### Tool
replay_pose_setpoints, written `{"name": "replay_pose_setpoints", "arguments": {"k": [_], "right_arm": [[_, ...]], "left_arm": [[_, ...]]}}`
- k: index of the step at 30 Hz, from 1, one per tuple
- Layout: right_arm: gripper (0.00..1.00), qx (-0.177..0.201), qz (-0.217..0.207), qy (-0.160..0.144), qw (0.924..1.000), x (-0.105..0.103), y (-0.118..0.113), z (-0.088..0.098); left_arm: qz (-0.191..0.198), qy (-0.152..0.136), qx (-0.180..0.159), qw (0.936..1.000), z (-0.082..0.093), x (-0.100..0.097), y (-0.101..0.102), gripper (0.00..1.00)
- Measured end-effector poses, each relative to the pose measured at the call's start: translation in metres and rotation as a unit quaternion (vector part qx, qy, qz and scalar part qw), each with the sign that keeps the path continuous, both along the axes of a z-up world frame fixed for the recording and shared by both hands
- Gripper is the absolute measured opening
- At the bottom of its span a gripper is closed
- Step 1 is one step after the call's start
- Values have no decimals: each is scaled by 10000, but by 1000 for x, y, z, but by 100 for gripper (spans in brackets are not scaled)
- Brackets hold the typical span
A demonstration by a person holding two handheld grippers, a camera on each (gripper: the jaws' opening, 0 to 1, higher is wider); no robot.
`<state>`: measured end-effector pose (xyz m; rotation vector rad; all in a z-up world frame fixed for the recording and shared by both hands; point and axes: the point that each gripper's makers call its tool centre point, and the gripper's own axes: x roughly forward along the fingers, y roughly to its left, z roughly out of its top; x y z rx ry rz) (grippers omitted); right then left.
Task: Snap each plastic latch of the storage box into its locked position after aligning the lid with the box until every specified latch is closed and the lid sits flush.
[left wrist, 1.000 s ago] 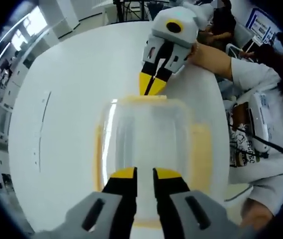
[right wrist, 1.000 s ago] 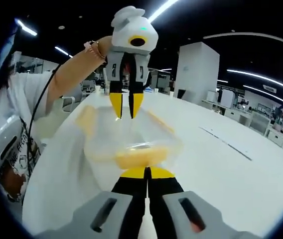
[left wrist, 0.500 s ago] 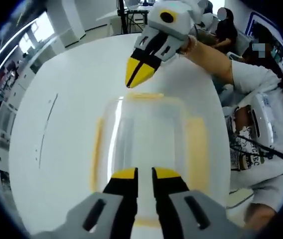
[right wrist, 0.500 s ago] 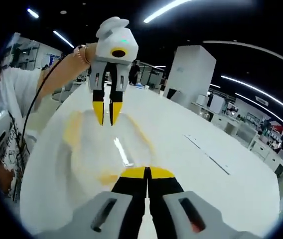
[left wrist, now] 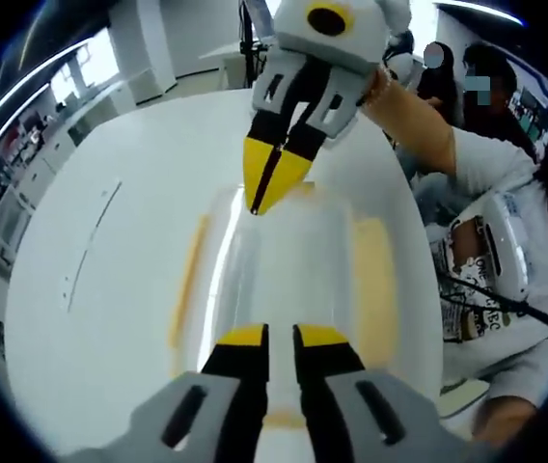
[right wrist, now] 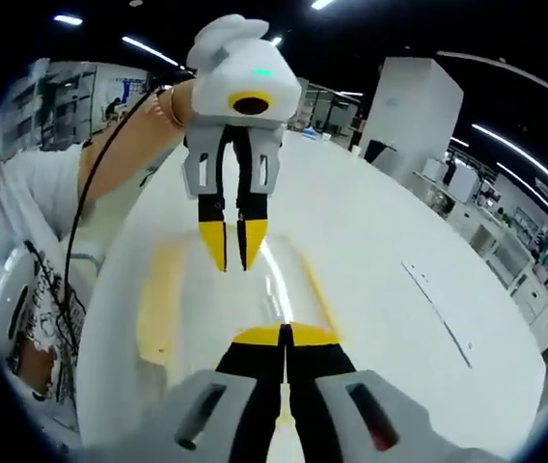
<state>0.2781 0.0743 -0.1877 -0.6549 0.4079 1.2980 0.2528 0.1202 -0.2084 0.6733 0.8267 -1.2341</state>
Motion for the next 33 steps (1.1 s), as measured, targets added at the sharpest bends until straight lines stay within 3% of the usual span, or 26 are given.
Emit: {"name": "replay_pose_setpoints", "arguments": {"k": [6,14,24,28,33], "right_arm": [[0,-504,120,73,9986,-7,22,-4],[0,-1493,471,262,9873,-19,34,-24],[0,-2013,531,-100,9780,-18,33,-25],[0,-2356,673,-420,9686,-18,31,-26],[0,-2635,654,-542,9609,-19,32,-27]], "left_arm": [[50,-4,-143,9999,1,-1,8,7],[117,-40,-217,9997,1,-3,16,7],[206,-75,-359,9991,-1,1,21,7],[219,-128,-469,9986,0,6,21,8],[72,-163,-910,9957,2,9,21,9]]}}
